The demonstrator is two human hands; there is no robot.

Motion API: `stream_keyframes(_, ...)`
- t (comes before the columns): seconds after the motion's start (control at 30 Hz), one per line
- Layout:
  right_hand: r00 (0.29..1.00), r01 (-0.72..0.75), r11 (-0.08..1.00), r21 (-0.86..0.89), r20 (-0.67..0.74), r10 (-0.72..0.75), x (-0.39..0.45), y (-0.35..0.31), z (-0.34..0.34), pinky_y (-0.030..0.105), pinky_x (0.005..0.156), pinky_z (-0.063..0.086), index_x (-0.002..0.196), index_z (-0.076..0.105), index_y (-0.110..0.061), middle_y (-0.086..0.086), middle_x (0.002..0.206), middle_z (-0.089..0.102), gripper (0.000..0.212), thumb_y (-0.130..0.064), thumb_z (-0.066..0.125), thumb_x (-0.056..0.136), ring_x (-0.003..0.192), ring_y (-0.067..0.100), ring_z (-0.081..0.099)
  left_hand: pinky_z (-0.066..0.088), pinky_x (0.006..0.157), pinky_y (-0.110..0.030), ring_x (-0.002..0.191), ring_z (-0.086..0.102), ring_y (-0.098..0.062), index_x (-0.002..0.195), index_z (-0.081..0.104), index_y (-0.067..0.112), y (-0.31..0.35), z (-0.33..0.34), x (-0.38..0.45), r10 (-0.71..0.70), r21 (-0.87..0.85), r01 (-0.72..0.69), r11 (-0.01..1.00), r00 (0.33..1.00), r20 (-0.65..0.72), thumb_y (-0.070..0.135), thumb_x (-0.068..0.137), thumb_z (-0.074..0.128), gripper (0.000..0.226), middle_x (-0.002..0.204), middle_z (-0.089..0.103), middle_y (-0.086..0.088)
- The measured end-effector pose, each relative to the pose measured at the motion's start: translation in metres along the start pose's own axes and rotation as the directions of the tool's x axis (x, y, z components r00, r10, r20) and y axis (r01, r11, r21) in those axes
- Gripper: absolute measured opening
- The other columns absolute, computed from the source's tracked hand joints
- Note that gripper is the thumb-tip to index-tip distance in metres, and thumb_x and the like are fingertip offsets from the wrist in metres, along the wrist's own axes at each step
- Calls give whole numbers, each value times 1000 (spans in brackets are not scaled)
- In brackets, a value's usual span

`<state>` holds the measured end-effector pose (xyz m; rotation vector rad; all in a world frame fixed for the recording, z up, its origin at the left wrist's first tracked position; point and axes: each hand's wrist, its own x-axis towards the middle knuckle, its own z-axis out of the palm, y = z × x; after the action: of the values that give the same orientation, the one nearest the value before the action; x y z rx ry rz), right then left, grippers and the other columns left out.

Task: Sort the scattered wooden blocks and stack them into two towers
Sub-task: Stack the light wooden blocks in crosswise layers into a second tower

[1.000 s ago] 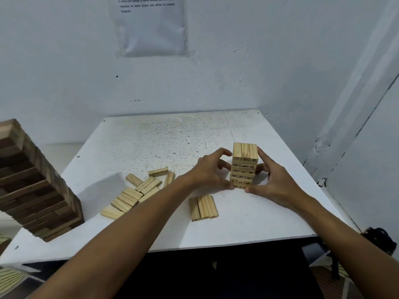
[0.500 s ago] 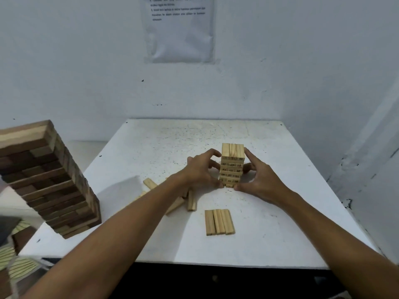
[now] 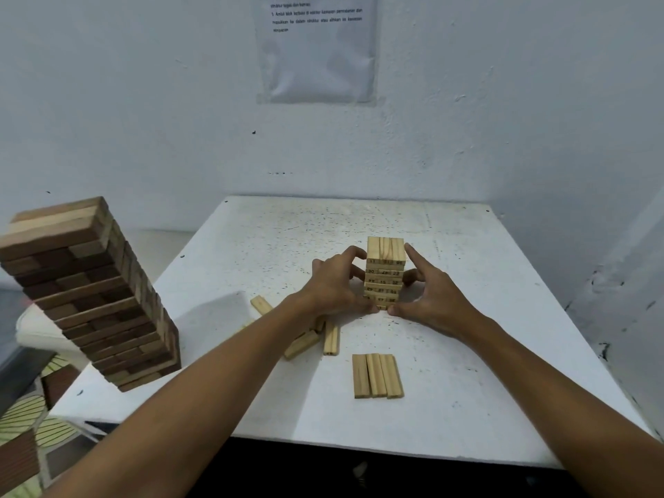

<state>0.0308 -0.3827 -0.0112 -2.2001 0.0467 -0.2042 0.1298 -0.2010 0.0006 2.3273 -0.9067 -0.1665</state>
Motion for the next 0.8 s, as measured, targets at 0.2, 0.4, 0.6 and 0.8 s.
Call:
stream_keyframes(0.2,1000,-11,1000,-3,-9,11,0,2,2,9,75,45,156,10,-25,-6,107,63,116,-21,87,69,102,5,60,22,93,-35,110,58,-10,130,41,22,-2,4,-1,-8,-20,7,1000,1000,-20,37,61,89,84,114,67,9)
stream_keyframes(0.4,999,-41,998,-47,-26,39,-13,-3,-1,19,86,43,153,14,-25,-5,122,56,110,-21,85,70,109,11,54,29,92,-38,110,50,-15,134,39,23,0,-5,-10,-13,20,15,1000,997,-73,43,58,90,93,120,60,6)
stream_keyframes(0.6,994,-11,997,-77,-109,2,-68,-13,4,9,80,43,107,56,-22,-5,106,60,37,-16,78,78,99,3,57,43,81,-34,97,53,-13,111,63,22,-1,-24,-64,107,42,-102,994,985,-135,39,70,83,48,102,60,13)
stream_keyframes(0.8,967,75,987,-139,252,-38,-91,-32,10,13,100,36,123,62,-30,-26,118,51,51,-22,79,76,117,-7,47,34,89,-35,103,42,-5,112,69,31,4,-6,-106,258,150,-280,948,955,149,70,60,73,65,112,64,19)
